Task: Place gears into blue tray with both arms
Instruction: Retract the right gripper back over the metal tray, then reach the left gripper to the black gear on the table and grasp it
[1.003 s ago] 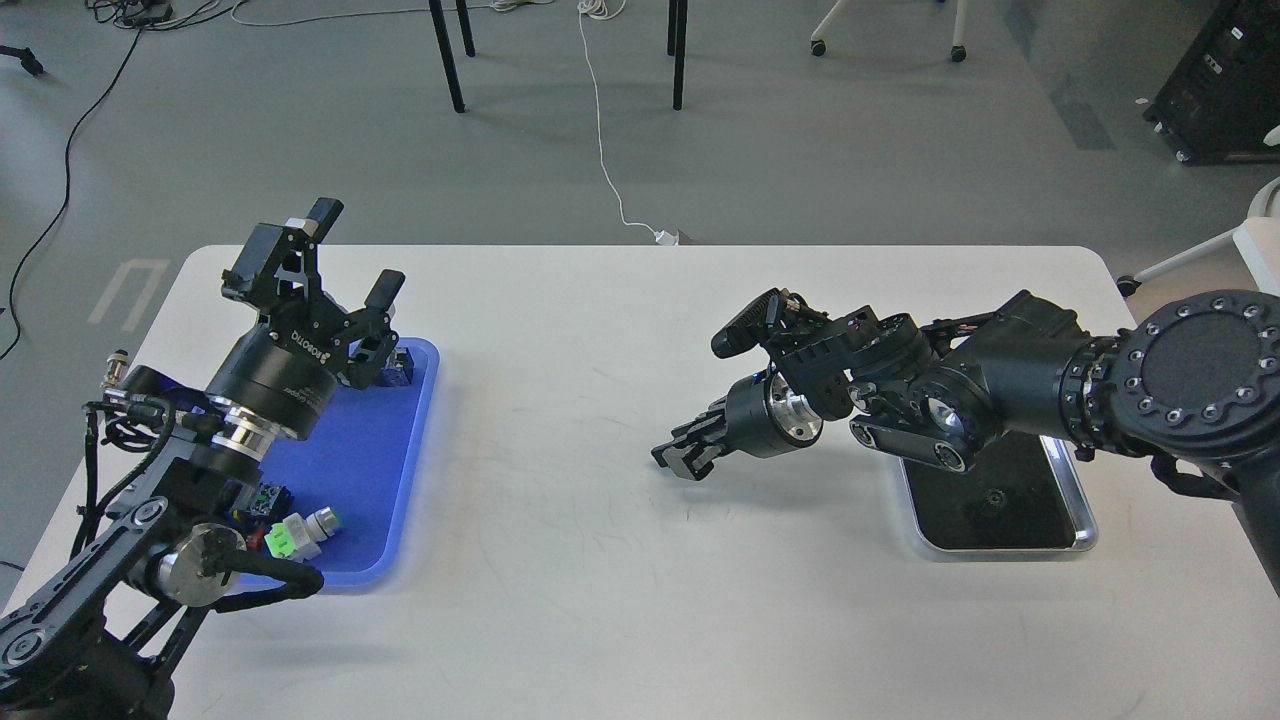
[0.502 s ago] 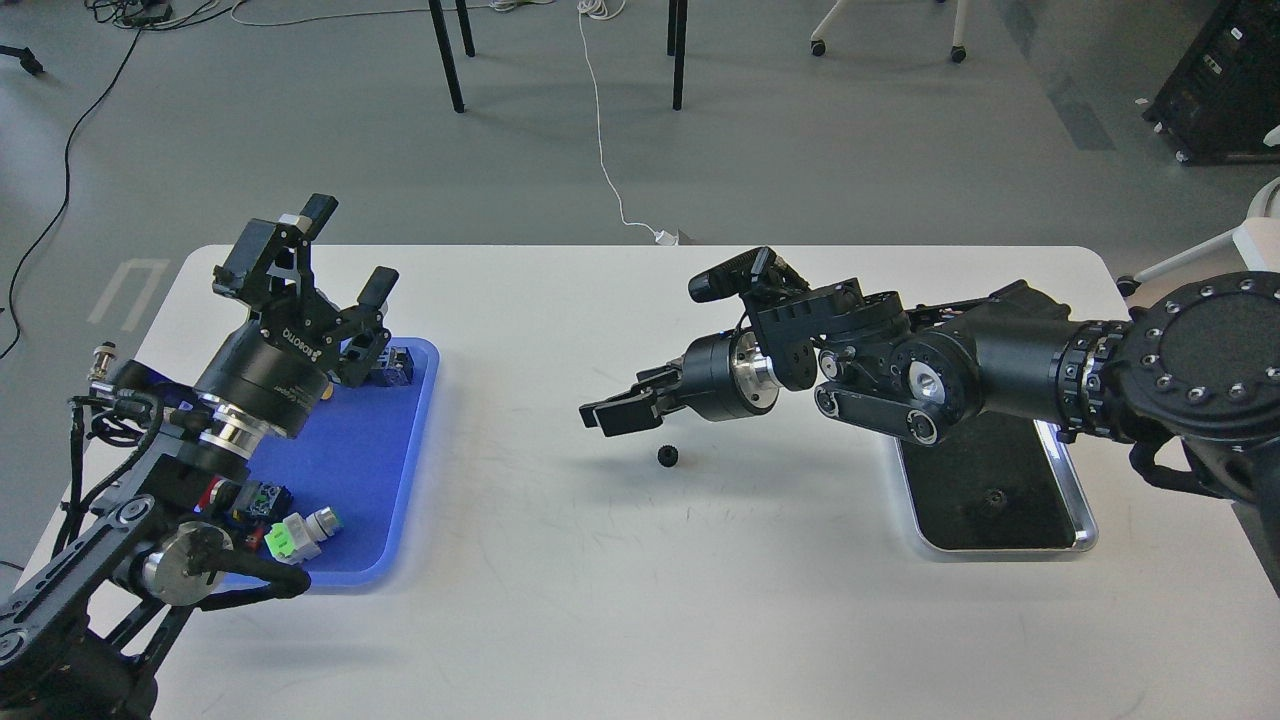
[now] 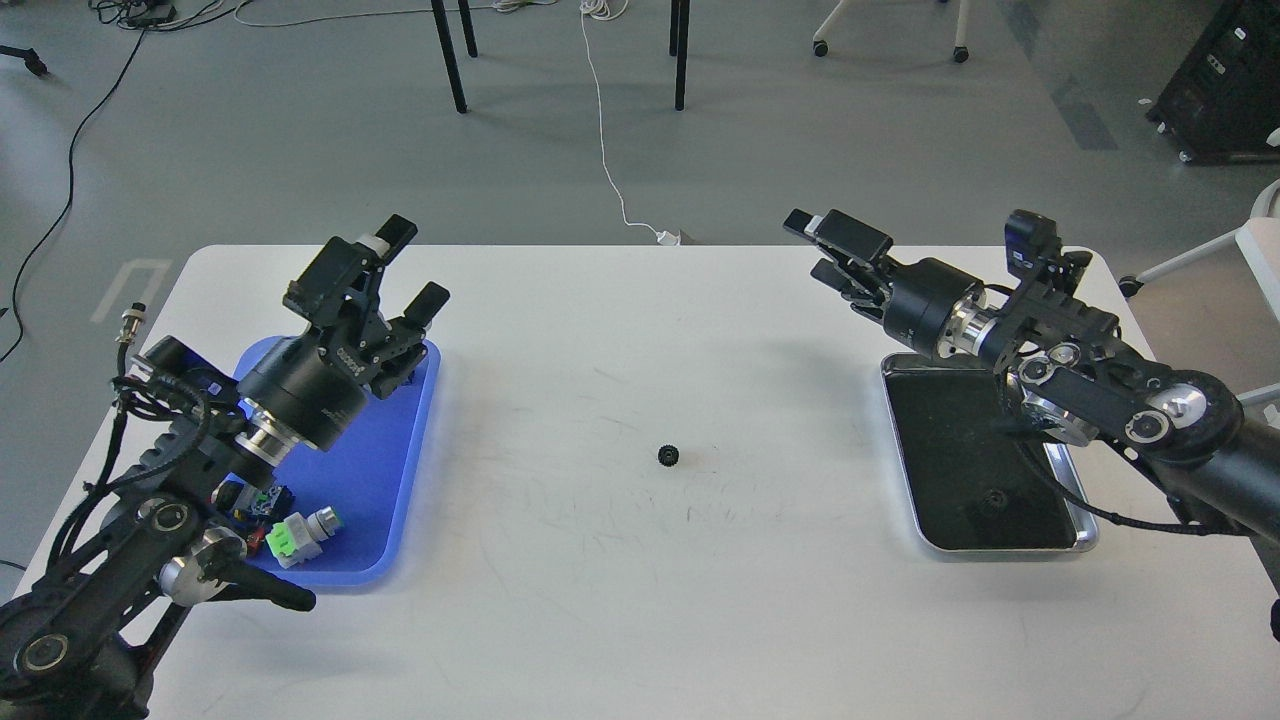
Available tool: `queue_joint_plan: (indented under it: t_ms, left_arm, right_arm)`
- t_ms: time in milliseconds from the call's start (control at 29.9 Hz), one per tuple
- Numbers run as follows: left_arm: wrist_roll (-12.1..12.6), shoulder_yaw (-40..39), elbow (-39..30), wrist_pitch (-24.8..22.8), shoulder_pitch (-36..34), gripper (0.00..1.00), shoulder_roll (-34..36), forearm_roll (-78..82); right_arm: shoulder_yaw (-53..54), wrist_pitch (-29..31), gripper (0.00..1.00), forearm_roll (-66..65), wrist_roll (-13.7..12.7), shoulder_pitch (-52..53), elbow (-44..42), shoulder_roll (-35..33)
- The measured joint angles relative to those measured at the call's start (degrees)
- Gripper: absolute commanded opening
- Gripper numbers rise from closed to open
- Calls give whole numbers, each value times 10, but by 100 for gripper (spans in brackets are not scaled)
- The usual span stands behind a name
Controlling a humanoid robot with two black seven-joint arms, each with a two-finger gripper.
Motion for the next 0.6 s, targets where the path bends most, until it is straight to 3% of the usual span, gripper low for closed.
queue_joint_plan:
  t_ms: [134,301,435,602]
  left_arm:
    - [-16,78,1,-13,-69,98,0,133]
    - [-45,213,22,-13,-189,98,3,302]
    - [-57,313,69,-11,-285,98,-5,473]
    - [-58,407,156,-8,-376,96,-53,602]
  right_arm:
    - [83,5,99,108,0,-78,0,-2]
    - [103,58,99,273,0,-116,1,-33]
    - [105,108,99,362,0,-133,2,-52]
    - [105,124,99,379,0,-152,2,-62]
